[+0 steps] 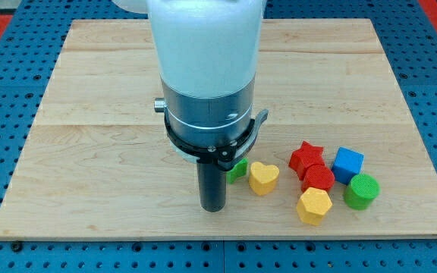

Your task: Point your arm towards the green circle

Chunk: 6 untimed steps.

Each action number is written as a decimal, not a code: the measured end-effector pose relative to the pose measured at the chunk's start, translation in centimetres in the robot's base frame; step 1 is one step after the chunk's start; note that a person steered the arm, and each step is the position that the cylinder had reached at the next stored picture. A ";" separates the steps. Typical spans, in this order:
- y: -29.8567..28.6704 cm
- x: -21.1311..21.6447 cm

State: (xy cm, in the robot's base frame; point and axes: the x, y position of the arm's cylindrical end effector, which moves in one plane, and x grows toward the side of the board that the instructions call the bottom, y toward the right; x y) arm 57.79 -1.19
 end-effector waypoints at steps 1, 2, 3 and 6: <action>0.0 0.0; 0.0 0.0; 4.5 -0.5; 9.1 4.0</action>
